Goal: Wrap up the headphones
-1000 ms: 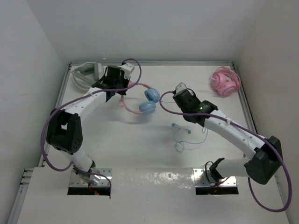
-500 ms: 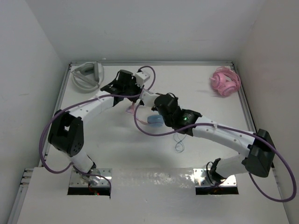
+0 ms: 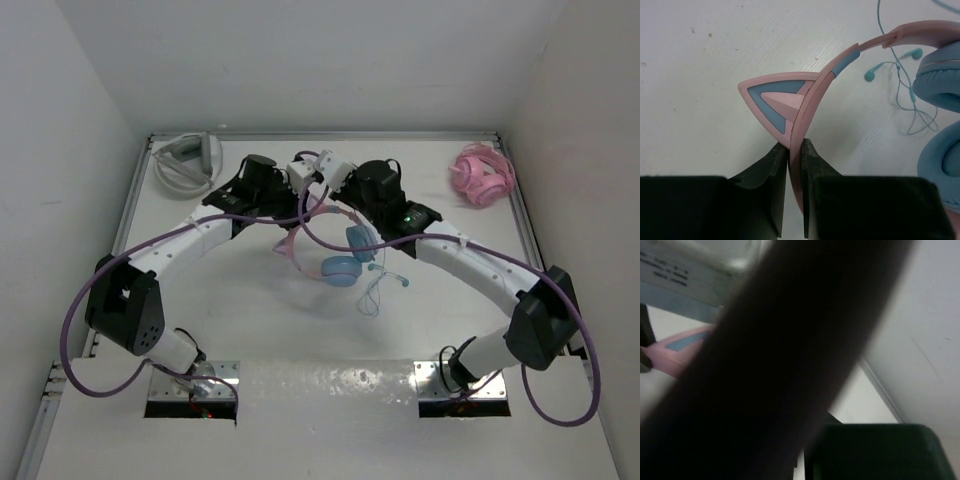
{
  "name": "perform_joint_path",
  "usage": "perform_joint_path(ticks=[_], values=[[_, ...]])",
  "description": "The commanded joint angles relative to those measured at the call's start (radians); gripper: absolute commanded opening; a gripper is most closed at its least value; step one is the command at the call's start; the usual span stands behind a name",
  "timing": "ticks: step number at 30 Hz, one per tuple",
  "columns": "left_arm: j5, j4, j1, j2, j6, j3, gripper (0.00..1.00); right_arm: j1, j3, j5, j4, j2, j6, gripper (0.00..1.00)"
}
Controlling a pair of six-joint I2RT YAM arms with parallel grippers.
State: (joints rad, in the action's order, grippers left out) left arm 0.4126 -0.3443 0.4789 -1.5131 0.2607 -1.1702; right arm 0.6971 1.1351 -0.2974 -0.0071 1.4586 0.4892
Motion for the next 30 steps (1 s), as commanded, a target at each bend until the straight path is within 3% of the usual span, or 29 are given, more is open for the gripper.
perform_joint_path(ticks=[1,7,9,12,15,19,25,28,30], values=[[0.179,0.016,0.032,0.056,0.009,0.000,0.00,-0.059,0.051,0.142,0.094,0.035,-0.150,0.00],[0.245,0.014,0.032,0.053,-0.005,-0.005,0.00,-0.171,0.009,0.326,0.159,0.057,-0.310,0.00],[0.279,0.004,0.032,0.057,-0.006,-0.009,0.00,-0.185,-0.012,0.363,0.165,0.065,-0.325,0.12],[0.296,-0.022,0.029,0.060,-0.005,-0.026,0.00,-0.209,-0.038,0.428,0.185,0.069,-0.348,0.22],[0.287,-0.035,0.026,0.060,-0.003,-0.040,0.00,-0.226,-0.061,0.497,0.200,0.072,-0.370,0.21],[0.230,-0.021,0.024,0.057,-0.012,-0.039,0.00,-0.226,-0.078,0.520,0.217,0.071,-0.367,0.05],[0.163,-0.050,0.024,0.057,-0.005,-0.058,0.00,-0.234,-0.135,0.501,0.254,0.048,-0.383,0.06],[0.097,-0.097,0.023,0.065,0.009,-0.104,0.00,-0.274,-0.179,0.538,0.301,0.032,-0.437,0.10],[0.068,-0.129,0.017,0.073,0.018,-0.135,0.00,-0.338,-0.239,0.631,0.390,0.025,-0.531,0.31]])
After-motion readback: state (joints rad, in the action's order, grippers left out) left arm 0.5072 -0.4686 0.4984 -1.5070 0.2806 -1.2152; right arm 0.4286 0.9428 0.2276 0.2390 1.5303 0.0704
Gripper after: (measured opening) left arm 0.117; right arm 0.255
